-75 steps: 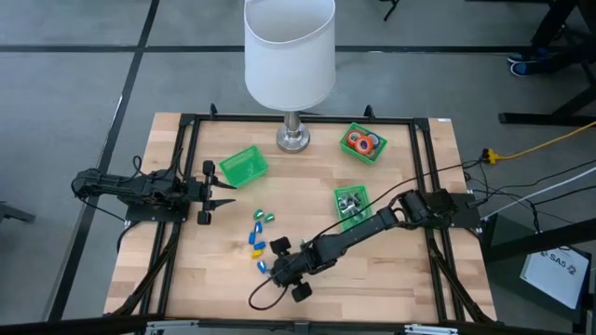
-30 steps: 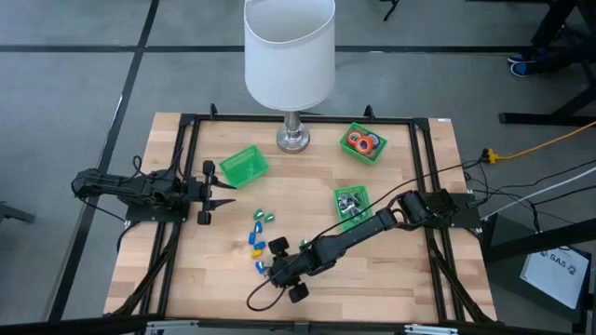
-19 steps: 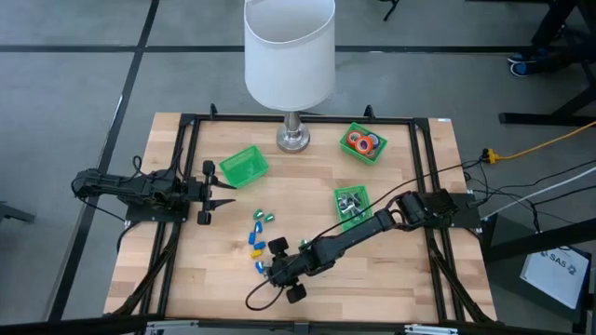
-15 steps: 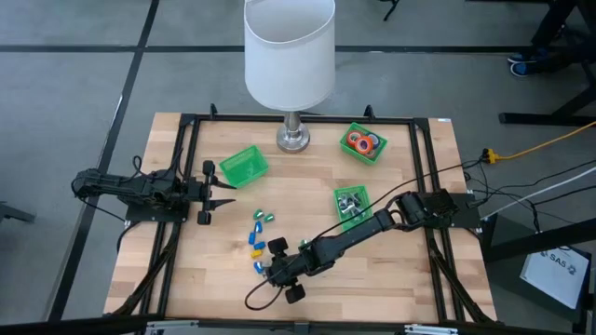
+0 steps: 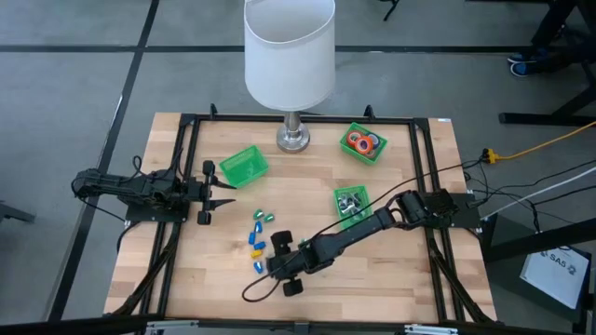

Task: Pick and place Stapler, Stapler remover, tape
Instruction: Put the gray staple remover into the bottom right green bin

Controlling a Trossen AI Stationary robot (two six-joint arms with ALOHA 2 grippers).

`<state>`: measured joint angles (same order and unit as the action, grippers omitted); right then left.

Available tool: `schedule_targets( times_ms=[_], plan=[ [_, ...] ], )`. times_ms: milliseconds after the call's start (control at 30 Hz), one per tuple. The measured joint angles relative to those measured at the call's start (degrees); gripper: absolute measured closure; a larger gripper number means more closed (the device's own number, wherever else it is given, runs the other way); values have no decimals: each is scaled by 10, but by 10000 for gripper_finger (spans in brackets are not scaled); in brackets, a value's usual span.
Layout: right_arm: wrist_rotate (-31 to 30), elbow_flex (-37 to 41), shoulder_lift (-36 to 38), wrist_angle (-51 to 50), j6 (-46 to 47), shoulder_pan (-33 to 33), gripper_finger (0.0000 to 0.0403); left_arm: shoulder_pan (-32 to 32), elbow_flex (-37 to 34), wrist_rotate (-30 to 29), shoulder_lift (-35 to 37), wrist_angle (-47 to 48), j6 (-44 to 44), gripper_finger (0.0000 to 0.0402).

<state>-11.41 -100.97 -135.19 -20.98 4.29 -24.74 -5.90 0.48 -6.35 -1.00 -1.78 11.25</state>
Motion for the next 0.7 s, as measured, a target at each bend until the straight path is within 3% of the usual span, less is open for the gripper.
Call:
schedule_targets(
  times_ms=[133,400,700],
  plan=[
    [0,0,0,-3,-1,0,296,0,0,0,0,0,0,245],
    [3,1,0,-9,-2,0,379,0,0,0,0,0,0,245],
    [21,3,8,-12,-5,0,384,0,0,0,0,0,0,245]
  ],
)
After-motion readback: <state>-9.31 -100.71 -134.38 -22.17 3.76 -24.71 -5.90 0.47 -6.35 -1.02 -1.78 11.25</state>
